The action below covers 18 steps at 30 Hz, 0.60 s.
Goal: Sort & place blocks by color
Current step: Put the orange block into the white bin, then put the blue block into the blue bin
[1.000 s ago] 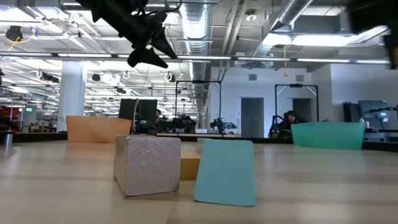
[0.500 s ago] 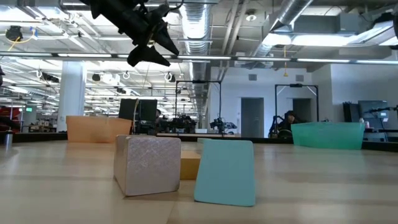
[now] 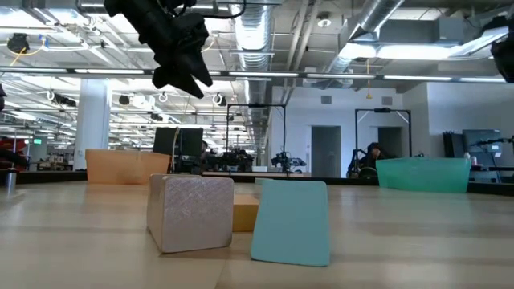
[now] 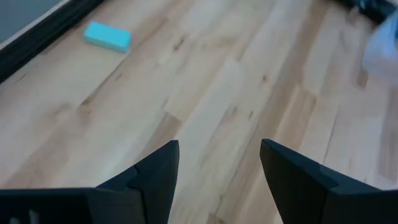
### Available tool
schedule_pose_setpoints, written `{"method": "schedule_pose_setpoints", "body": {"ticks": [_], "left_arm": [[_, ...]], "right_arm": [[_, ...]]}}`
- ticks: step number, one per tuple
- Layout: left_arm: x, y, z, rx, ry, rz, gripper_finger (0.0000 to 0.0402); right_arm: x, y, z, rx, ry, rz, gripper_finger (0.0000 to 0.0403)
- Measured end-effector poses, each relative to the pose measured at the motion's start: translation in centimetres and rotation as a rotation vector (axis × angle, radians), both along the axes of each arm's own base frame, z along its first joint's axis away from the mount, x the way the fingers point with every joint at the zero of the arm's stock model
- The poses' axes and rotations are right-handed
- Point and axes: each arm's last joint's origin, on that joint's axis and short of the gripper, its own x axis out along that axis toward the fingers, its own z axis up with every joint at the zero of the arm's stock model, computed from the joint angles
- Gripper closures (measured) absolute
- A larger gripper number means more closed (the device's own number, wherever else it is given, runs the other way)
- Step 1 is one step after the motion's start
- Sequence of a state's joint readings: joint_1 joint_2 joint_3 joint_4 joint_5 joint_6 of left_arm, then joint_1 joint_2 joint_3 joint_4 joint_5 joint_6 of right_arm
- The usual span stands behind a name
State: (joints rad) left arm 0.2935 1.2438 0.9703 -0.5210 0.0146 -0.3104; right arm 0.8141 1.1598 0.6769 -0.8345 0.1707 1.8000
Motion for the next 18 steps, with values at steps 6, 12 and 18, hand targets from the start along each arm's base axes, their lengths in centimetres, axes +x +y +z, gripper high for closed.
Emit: {"method": "schedule_pose_setpoints", "body": {"ticks": [6, 12, 18], "left_arm": [[0.3, -1.5, -0.1, 0.030, 0.018, -0.076, 0.0187], [0.6, -4.2, -0.3, 0.049, 0.052, -0.240, 0.0187], [0.8, -8.0, -0.3, 0.049, 0.047, -0.455, 0.0187]], "right_arm": [[0.6, -0.8, 0.3, 0.014, -0.012, -0.017, 0.0125], [1.5, -1.2, 3.3, 0.075, -0.118, 0.019, 0.0122], [2.6, -1.6, 6.0, 0.018, -0.255, 0.115, 0.0122]]}}
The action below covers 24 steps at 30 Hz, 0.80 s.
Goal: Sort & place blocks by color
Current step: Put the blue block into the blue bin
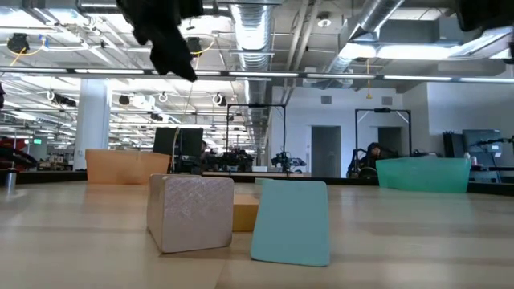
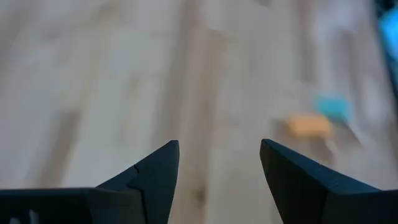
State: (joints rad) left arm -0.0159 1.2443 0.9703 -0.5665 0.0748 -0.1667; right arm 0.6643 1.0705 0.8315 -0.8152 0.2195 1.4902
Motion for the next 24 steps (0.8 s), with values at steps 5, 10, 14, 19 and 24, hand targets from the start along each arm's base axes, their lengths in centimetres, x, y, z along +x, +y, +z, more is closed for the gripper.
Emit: {"method": "schedule_pose_setpoints", "body": {"ticks": [5, 10, 14, 19, 24], "left_arm": [[-0.1, -3.8, -1.3, 0.200, 0.033, -0.430, 0.0187], [1.3, -5.9, -3.0, 0.226, 0.035, -0.561, 0.0187], [3.0, -7.6, -5.0, 0.181, -0.008, -0.732, 0.0187], [4.7, -9.5, -8.2, 0.305, -0.038, -0.926, 0.0187], [6.3, -10.1, -10.3, 0.343, -0.078, -0.947, 0.0187]], "right_arm": [[1.2, -1.0, 0.4, -0.092, -0.069, 0.086, 0.0122], [2.0, -1.8, 0.5, -0.095, -0.095, 0.107, 0.0122], [2.2, -1.8, 0.6, -0.094, -0.110, 0.148, 0.0122], [2.2, -1.9, 0.6, -0.080, -0.097, 0.168, 0.0122], [2.2, -1.8, 0.6, -0.057, -0.095, 0.172, 0.0122]]}}
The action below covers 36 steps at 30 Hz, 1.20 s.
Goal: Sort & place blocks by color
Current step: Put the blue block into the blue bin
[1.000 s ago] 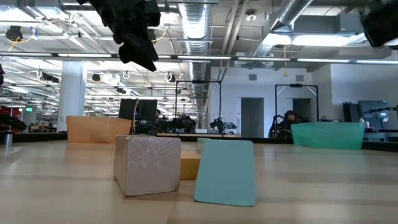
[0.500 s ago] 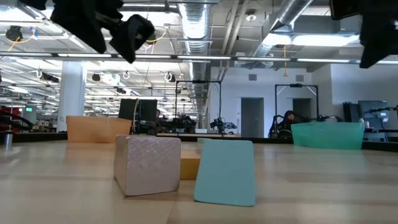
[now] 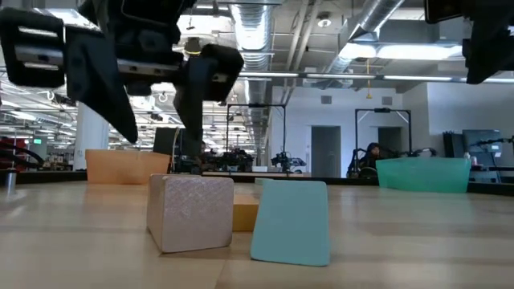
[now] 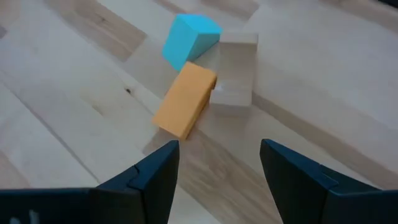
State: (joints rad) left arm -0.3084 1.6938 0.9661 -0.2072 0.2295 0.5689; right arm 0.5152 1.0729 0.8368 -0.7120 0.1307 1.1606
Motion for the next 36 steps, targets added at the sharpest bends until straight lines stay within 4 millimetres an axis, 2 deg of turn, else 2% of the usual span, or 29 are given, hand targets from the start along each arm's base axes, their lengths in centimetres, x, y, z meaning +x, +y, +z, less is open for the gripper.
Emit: {"method": "schedule_pose_setpoints", "body": {"ticks": [5, 10, 16, 20, 22, 26, 36], "left_arm": [[1.4, -0.5, -0.8, 0.031, -0.072, -0.107, 0.0187], [3.8, -0.8, -1.2, 0.052, -0.097, -0.140, 0.0187], [6.5, -0.9, -2.0, 0.074, -0.018, -0.245, 0.0187], [7.6, -0.8, -3.2, 0.119, 0.083, -0.281, 0.0187], [8.2, -0.8, -2.7, 0.128, 0.075, -0.305, 0.0187], [8.4, -0.5, -3.2, 0.135, 0.118, -0.324, 0.0187], [8.5, -0.4, -2.9, 0.112, 0.095, -0.337, 0.0187]], "right_arm": [[0.1, 0.1, 0.1, 0.018, -0.007, -0.013, 0.0122], [0.1, 0.1, 0.1, 0.032, -0.012, -0.028, 0.0122], [0.3, 0.2, 0.2, 0.041, -0.026, -0.028, 0.0122], [0.3, 0.2, 0.3, 0.045, -0.034, -0.027, 0.0122], [0.3, 0.2, 0.3, 0.046, -0.034, -0.026, 0.0122], [0.2, 0.4, 0.3, 0.045, -0.033, -0.014, 0.0122], [-0.4, 1.2, 0.2, 0.041, -0.025, 0.034, 0.0122]]}}
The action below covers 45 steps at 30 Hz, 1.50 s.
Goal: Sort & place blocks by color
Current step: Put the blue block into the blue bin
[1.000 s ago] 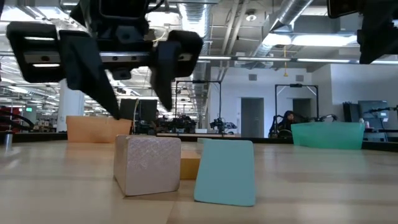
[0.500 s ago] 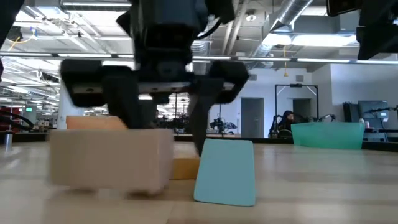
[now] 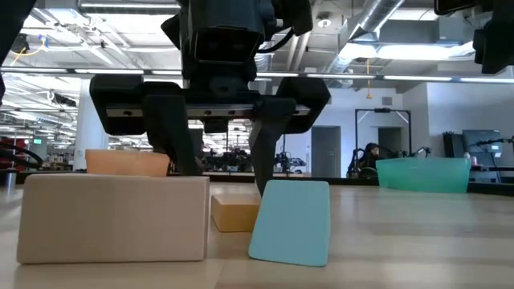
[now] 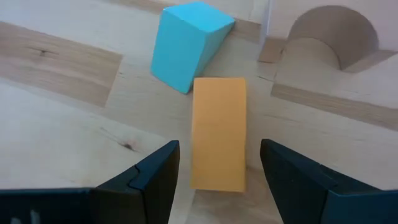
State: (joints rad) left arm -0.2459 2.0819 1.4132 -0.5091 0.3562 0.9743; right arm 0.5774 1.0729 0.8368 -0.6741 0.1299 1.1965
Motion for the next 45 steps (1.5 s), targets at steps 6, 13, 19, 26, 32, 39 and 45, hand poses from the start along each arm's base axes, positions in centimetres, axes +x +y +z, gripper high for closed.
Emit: {"method": "schedule_pose_setpoints", "body": {"ticks": [6, 13, 19, 26, 32, 39, 45], "left_arm": [[-0.2, 0.1, 0.6, -0.015, 0.027, 0.070, 0.0191], [-1.6, -0.4, 3.2, 0.044, 0.042, 0.121, 0.0213], [-2.4, -2.5, 3.4, -0.023, 0.144, 0.267, 0.0218], [-3.1, -4.9, 4.3, -0.106, 0.203, 0.530, 0.0211], [-3.4, -7.5, 6.7, -0.168, 0.174, 0.844, 0.0209], [-5.1, -11.9, 8.1, -0.228, 0.059, 1.041, 0.0209], [-6.1, -13.5, 8.1, -0.288, 0.035, 1.202, 0.0209]], "right_arm": [[0.0, 0.0, 0.0, -0.001, -0.001, -0.002, 0.0122], [0.1, -0.1, 0.0, -0.014, -0.007, 0.011, 0.0122], [0.2, -0.3, 0.1, -0.014, -0.014, 0.002, 0.0122], [0.1, 0.0, 0.1, -0.062, -0.035, 0.086, 0.0122], [-0.2, 0.5, 0.1, -0.105, -0.051, 0.170, 0.0122], [-0.5, 0.9, 0.1, -0.183, -0.098, 0.159, 0.0122], [-0.6, 1.2, 0.2, -0.203, -0.127, 0.162, 0.0122]]}}
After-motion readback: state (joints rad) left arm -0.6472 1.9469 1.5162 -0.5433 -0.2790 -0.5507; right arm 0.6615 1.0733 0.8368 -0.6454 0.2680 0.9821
